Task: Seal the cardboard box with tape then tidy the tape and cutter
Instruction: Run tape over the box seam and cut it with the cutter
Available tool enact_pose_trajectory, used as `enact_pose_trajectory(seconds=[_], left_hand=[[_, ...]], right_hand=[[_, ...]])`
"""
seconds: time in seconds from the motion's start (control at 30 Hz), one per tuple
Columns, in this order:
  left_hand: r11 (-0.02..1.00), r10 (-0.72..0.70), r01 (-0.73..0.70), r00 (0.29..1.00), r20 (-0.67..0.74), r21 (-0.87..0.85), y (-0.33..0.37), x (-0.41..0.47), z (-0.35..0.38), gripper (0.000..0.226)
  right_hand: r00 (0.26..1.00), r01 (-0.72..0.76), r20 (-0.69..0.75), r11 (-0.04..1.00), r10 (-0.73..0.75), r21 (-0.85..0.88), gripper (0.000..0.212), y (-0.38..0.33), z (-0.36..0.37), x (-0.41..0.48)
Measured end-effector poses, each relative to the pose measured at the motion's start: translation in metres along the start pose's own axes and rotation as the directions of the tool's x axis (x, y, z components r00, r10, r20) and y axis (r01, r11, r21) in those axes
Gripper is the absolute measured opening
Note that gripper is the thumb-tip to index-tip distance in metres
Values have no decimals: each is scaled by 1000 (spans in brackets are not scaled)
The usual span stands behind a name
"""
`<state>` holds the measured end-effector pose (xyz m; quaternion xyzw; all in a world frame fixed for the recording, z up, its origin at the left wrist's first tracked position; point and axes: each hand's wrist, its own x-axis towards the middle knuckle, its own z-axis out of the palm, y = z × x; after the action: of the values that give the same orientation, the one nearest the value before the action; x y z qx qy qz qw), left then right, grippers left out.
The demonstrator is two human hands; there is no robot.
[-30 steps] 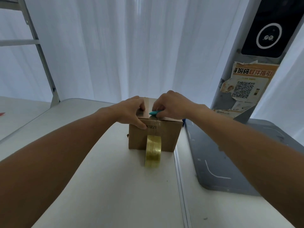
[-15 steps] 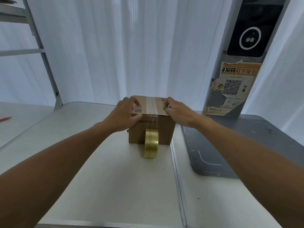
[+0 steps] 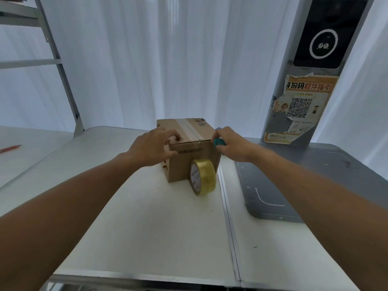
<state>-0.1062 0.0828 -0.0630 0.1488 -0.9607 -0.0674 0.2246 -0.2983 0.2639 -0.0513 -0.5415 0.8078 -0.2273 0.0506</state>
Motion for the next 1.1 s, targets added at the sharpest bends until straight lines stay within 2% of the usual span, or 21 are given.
enact_pose_trajectory(seconds=[0.1,0.17,0.27,0.4,0.57,0.7,0.8,0.93,1.1], left_hand=[[1000,-21,21,1000,-6,-5,-15,4,2,34],[999,-27,28,1000,12,-45,-22,-1,10,39],[984,-22,29,999,39,-174,-21,-8,18,47],[932,59,-12,991,119,-363,-4,-17,20,47],[800,33,179,940,339,-573,20,-22,33,77],[671,-19,334,900,435,-662,28,-15,32,65],[605,-34,397,879,476,-690,28,-10,25,56],[594,-16,406,869,495,-694,25,-5,20,55],[597,-1,416,855,518,-686,28,-5,19,64]], right_hand=[[996,69,-54,998,-69,-4,21,-12,-4,-4],[996,86,-21,995,-87,-47,22,-14,-2,-7],[998,60,-12,997,-61,-40,21,-17,0,-7],[997,65,-43,994,-69,-85,20,-22,-2,-5],[993,65,-88,992,-74,-106,20,-20,5,-5],[989,69,-121,993,-81,-95,20,-19,6,-7],[990,66,-122,996,-73,-62,22,-17,5,-10],[990,57,-128,998,-61,-32,24,-14,5,-10],[990,47,-135,999,-50,-23,24,-13,7,-8]])
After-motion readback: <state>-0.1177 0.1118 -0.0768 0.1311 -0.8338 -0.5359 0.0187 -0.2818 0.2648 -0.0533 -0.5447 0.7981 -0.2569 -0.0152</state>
